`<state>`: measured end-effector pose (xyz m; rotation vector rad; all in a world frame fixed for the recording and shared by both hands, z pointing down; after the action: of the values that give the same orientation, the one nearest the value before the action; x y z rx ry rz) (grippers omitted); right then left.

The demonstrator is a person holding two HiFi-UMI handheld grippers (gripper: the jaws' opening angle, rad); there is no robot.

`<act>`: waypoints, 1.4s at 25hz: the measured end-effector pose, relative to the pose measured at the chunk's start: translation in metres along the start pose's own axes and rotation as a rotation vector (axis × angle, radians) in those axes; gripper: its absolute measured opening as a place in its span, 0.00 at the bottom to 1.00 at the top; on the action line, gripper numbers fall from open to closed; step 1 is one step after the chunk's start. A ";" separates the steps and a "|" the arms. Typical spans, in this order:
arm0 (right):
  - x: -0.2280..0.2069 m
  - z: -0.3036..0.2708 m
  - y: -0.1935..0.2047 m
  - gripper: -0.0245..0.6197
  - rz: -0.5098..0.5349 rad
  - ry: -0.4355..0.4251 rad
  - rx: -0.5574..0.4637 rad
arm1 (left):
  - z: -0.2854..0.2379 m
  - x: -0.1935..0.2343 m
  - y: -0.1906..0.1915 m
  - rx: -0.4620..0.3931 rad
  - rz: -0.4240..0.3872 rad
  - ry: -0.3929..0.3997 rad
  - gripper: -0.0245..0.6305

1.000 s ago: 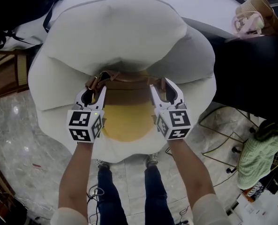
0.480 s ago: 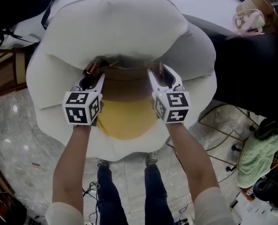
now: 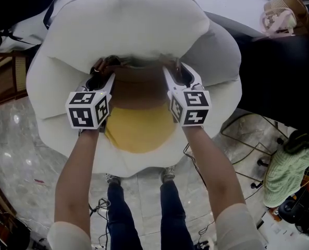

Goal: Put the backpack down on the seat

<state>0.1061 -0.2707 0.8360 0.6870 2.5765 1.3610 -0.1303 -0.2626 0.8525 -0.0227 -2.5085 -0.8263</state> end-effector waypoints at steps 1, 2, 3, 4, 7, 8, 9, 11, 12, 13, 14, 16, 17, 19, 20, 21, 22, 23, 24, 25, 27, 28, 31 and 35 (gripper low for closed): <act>-0.001 -0.001 0.000 0.34 -0.002 0.000 0.002 | 0.000 0.000 0.000 -0.001 0.004 -0.001 0.24; -0.001 -0.002 0.001 0.34 -0.003 0.001 0.005 | -0.001 0.000 0.000 -0.001 0.007 -0.001 0.25; -0.002 -0.003 0.001 0.35 -0.004 0.001 0.009 | -0.001 0.001 -0.001 -0.002 0.010 0.001 0.25; -0.003 -0.004 0.001 0.35 -0.007 0.002 0.013 | -0.002 0.001 -0.001 -0.004 0.014 0.005 0.26; -0.005 -0.007 0.001 0.35 -0.020 0.006 0.023 | -0.002 0.002 -0.002 -0.004 0.027 0.015 0.27; -0.005 -0.007 0.001 0.35 -0.025 0.008 0.025 | -0.002 0.002 -0.002 -0.003 0.032 0.016 0.27; -0.005 -0.008 0.001 0.35 -0.030 0.009 0.026 | -0.002 0.002 -0.002 -0.003 0.038 0.016 0.27; -0.005 -0.009 0.001 0.35 -0.044 -0.001 0.027 | -0.002 0.002 -0.002 -0.009 0.051 0.020 0.28; -0.006 -0.009 0.001 0.35 -0.050 -0.011 0.027 | -0.002 0.002 -0.002 -0.014 0.058 0.025 0.28; -0.006 -0.008 0.001 0.35 -0.052 -0.023 0.028 | -0.001 0.003 -0.002 -0.018 0.066 0.031 0.29; -0.006 -0.007 0.001 0.36 -0.052 -0.031 0.028 | 0.000 0.002 -0.002 -0.022 0.073 0.037 0.29; -0.007 -0.002 -0.001 0.42 -0.046 -0.031 0.013 | 0.004 0.000 -0.001 -0.033 0.075 0.045 0.33; -0.007 0.003 -0.004 0.44 -0.036 -0.026 0.000 | 0.008 -0.001 0.000 -0.039 0.068 0.044 0.35; -0.005 0.013 -0.010 0.45 -0.015 -0.013 -0.031 | 0.015 -0.004 0.003 -0.053 0.047 0.034 0.37; -0.004 0.019 -0.013 0.45 -0.016 -0.003 -0.044 | 0.019 -0.005 0.005 -0.061 0.040 0.028 0.37; -0.004 0.025 -0.014 0.45 -0.022 0.007 -0.054 | 0.023 -0.006 0.005 -0.071 0.036 0.021 0.37; -0.003 0.030 -0.015 0.45 -0.029 0.016 -0.059 | 0.027 -0.006 0.005 -0.083 0.034 0.012 0.37; -0.001 0.034 -0.015 0.45 -0.034 0.024 -0.059 | 0.032 -0.007 0.005 -0.094 0.031 0.001 0.37; 0.000 0.039 -0.015 0.45 -0.038 0.032 -0.057 | 0.037 -0.007 0.004 -0.102 0.028 -0.008 0.37; 0.001 0.043 -0.015 0.45 -0.040 0.043 -0.053 | 0.041 -0.009 0.003 -0.106 0.024 -0.015 0.37; 0.000 0.053 -0.016 0.45 -0.038 0.076 -0.043 | 0.051 -0.013 0.001 -0.113 0.011 -0.021 0.37; 0.001 0.058 -0.017 0.44 -0.030 0.091 -0.037 | 0.057 -0.016 0.000 -0.119 0.002 -0.025 0.33; 0.006 0.075 -0.024 0.16 -0.002 0.107 -0.041 | 0.073 -0.023 -0.005 -0.149 -0.018 -0.034 0.14; 0.011 0.097 -0.038 0.11 -0.022 0.103 -0.060 | 0.093 -0.036 -0.011 -0.151 0.005 -0.016 0.11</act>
<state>0.1165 -0.2120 0.7504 0.5914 2.6006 1.4981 -0.1426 -0.2148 0.7652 -0.0867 -2.4541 -1.0148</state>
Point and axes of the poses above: the fingertips, and each gripper's own axes: z backward along the fingers, x to its left, y out of its underside, the point moved 6 cm from there along z, backward along the fingers, and after that the axes turned 14 degrees about z, right-handed, at the moved point
